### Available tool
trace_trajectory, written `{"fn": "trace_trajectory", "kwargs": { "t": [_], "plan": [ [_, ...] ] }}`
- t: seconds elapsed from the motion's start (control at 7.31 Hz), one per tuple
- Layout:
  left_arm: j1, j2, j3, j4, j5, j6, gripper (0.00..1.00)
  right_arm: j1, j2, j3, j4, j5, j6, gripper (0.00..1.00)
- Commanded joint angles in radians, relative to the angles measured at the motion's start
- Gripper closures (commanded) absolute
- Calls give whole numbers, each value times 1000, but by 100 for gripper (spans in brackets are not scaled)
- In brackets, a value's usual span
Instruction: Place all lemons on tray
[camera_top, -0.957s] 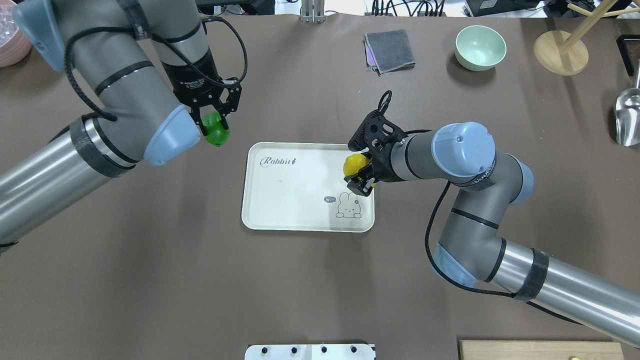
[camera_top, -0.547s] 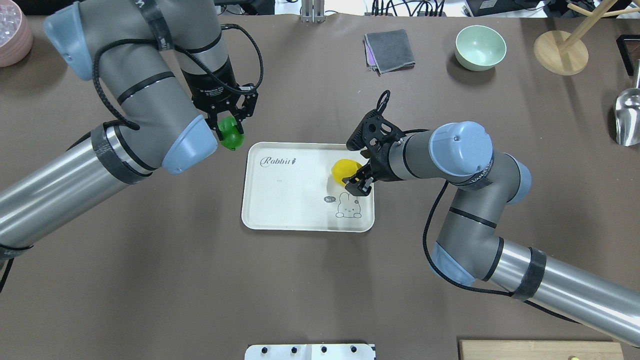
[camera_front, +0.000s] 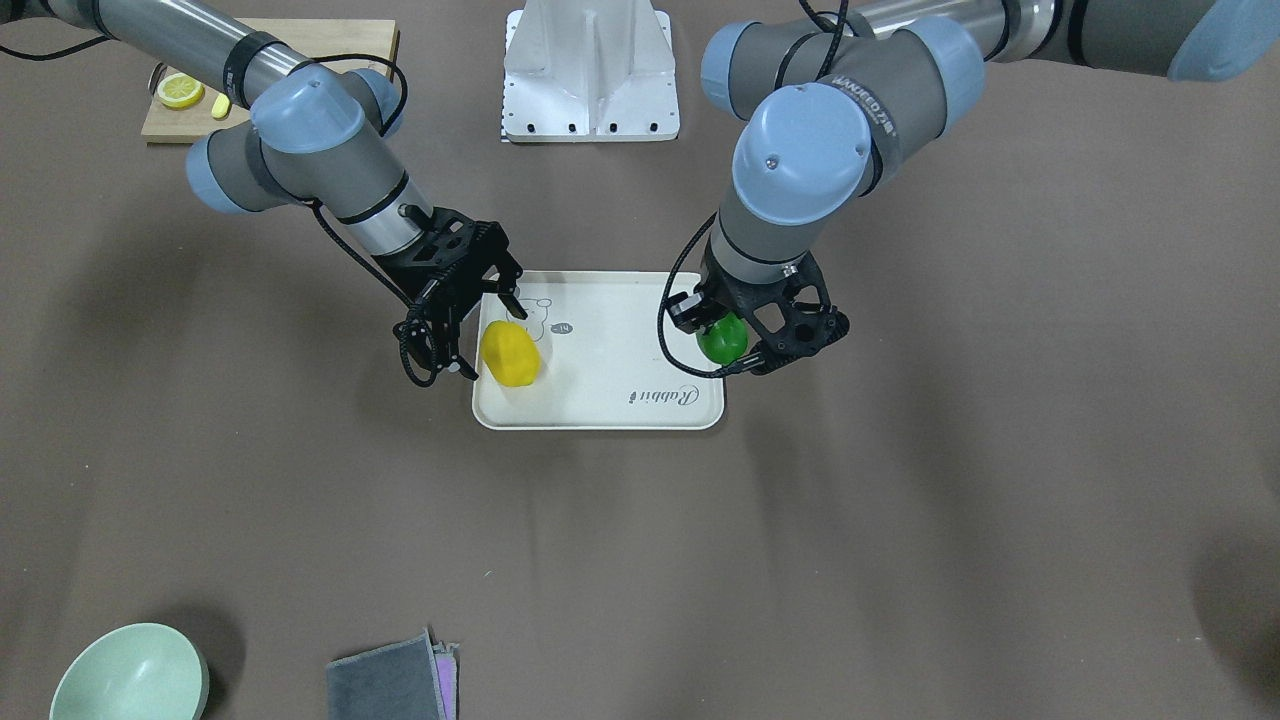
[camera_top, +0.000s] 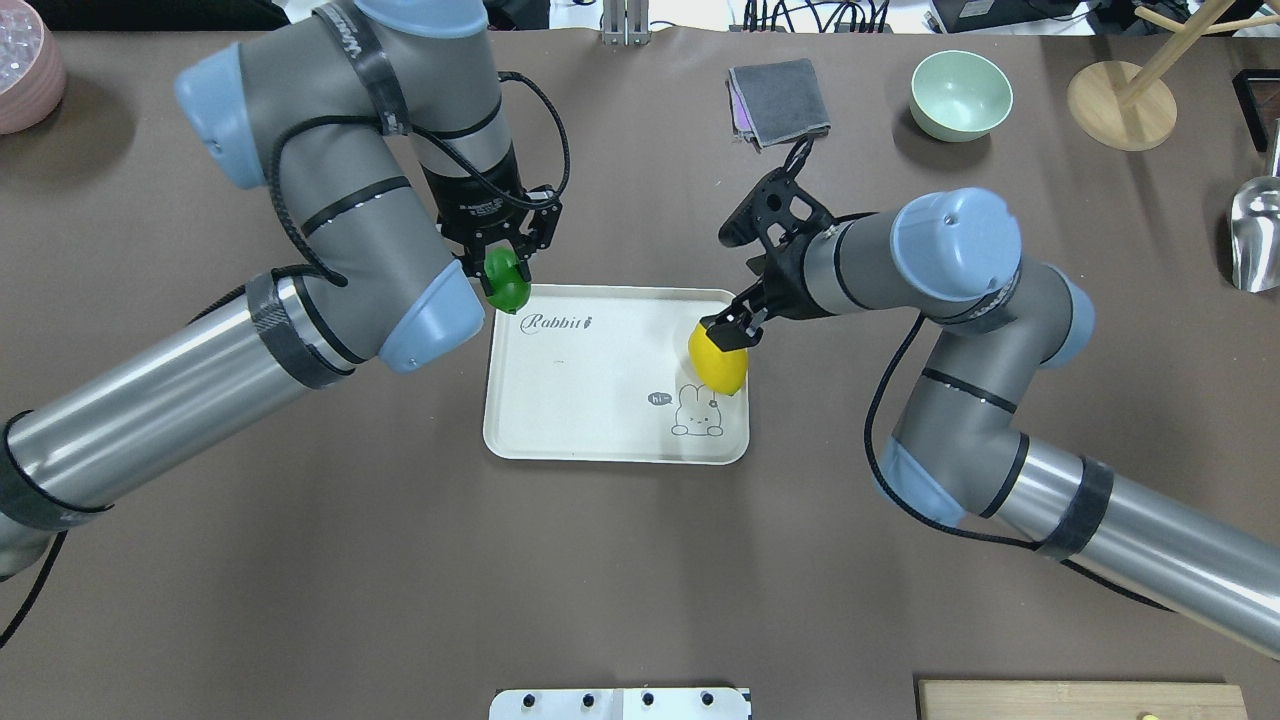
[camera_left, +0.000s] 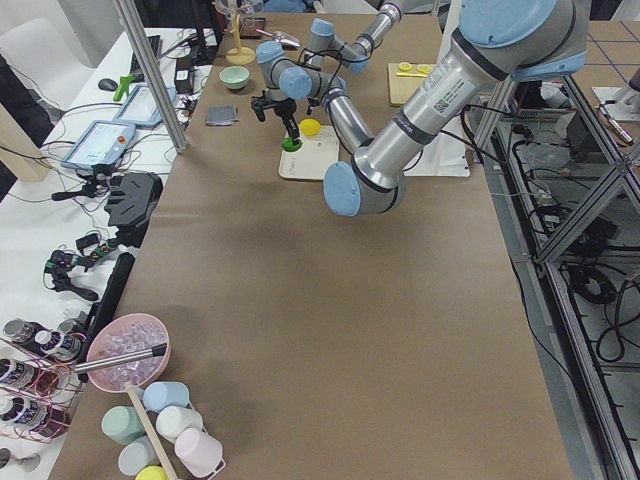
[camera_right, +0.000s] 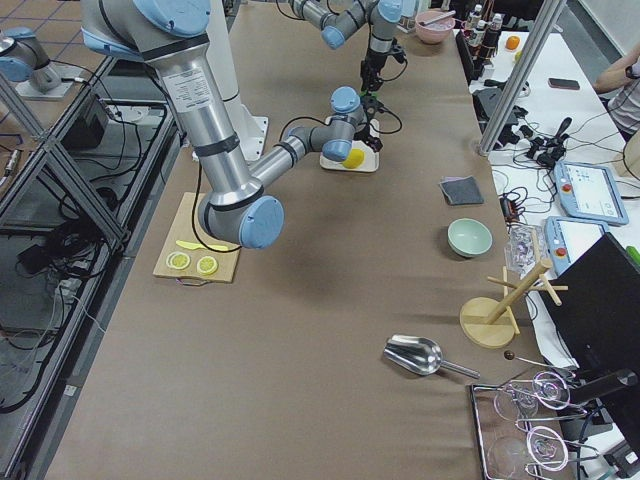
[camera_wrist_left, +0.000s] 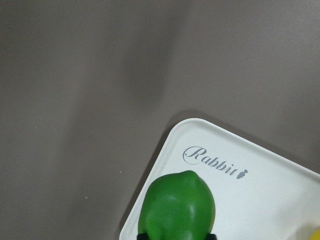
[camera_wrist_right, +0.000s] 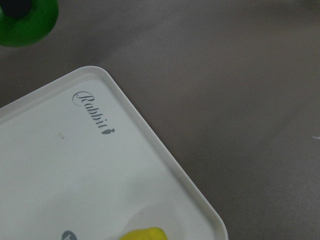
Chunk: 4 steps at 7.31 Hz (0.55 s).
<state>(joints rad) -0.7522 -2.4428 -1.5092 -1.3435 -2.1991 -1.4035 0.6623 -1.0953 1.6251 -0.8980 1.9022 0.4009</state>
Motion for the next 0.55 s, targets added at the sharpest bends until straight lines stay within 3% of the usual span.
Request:
{"fn": "trace_trajectory", "kwargs": {
  "t": [0.0,0.27,0.41],
  "plan": [
    [43,-18,53,-62,51,-52,100,116,-44,10,-62,139,55,1],
    [106,-34,63,-78,106,-130,100,199,-101,28,-172,196,55,1],
    [129,-48,76,-88,113,-178,100,238,-127,74,-285,210,56,1]
  ]
}}
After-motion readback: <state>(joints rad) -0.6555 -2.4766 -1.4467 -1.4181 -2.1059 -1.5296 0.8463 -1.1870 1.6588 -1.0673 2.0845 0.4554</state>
